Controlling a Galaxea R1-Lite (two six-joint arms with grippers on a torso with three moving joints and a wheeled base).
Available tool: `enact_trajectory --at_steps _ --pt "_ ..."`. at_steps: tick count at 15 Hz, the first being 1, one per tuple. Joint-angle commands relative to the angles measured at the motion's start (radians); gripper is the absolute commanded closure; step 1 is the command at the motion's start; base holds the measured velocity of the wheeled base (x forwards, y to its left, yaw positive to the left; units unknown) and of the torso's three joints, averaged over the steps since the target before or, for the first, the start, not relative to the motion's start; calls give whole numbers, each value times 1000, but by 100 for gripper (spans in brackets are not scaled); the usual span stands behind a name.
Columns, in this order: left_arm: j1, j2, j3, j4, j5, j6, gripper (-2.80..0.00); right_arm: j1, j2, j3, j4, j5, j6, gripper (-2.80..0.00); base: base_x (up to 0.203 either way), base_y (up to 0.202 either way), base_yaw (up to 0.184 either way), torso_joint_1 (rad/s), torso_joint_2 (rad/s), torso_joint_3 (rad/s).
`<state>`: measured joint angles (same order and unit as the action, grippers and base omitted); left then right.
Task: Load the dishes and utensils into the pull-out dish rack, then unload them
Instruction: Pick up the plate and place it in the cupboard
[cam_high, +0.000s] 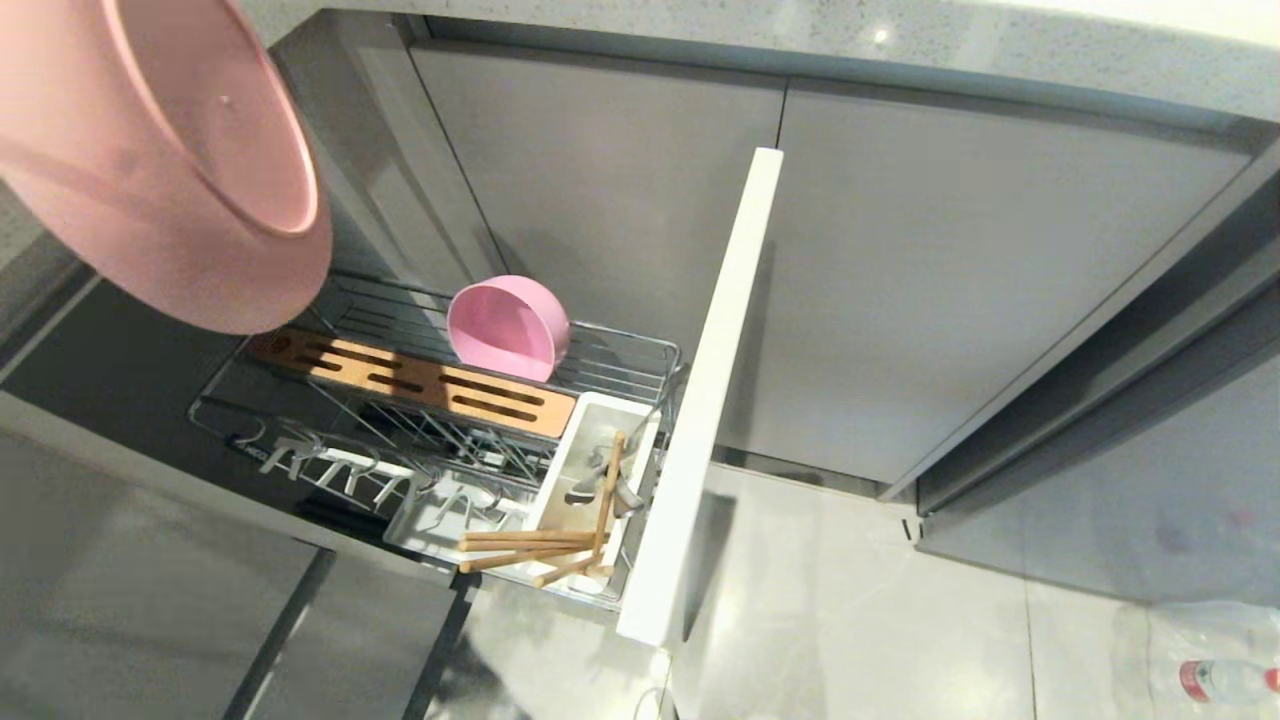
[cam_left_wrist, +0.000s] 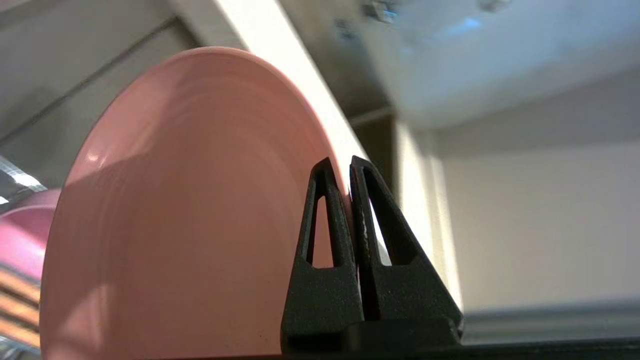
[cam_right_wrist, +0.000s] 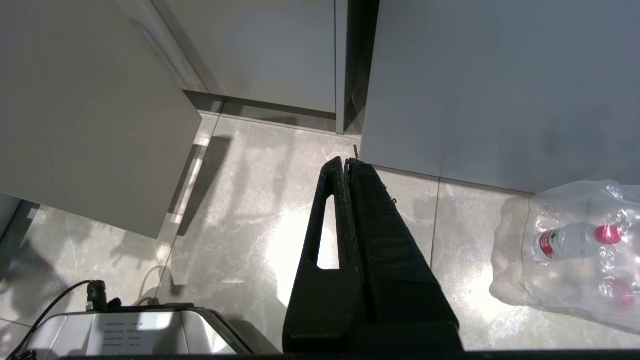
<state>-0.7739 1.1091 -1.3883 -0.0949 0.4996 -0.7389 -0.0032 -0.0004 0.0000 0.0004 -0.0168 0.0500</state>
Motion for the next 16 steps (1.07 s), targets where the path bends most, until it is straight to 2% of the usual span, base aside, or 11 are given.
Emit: enact_trajectory --at_steps 1,4,6,8,11,13,16 --pt "-28 69 -8 -9 73 -3 0 0 0 2 0 0 1 0 0 0 0 0 0 0" --pt "-77 166 -34 -124 292 18 0 0 0 2 0 0 1 0 0 0 0 0 0 0" --pt "-90 224 -35 -198 382 39 0 0 0 2 0 0 1 0 0 0 0 0 0 0" --pt "-102 265 -42 -210 462 47 0 0 0 2 0 0 1 0 0 0 0 0 0 0" --pt "-130 279 -39 -205 522 52 0 0 0 2 1 0 1 0 0 0 0 0 0 0" --pt "-132 278 -37 -205 539 52 0 0 0 2 0 0 1 0 0 0 0 0 0 0" --pt "-186 271 14 -209 595 51 0 0 0 2 0 0 1 0 0 0 0 0 0 0"
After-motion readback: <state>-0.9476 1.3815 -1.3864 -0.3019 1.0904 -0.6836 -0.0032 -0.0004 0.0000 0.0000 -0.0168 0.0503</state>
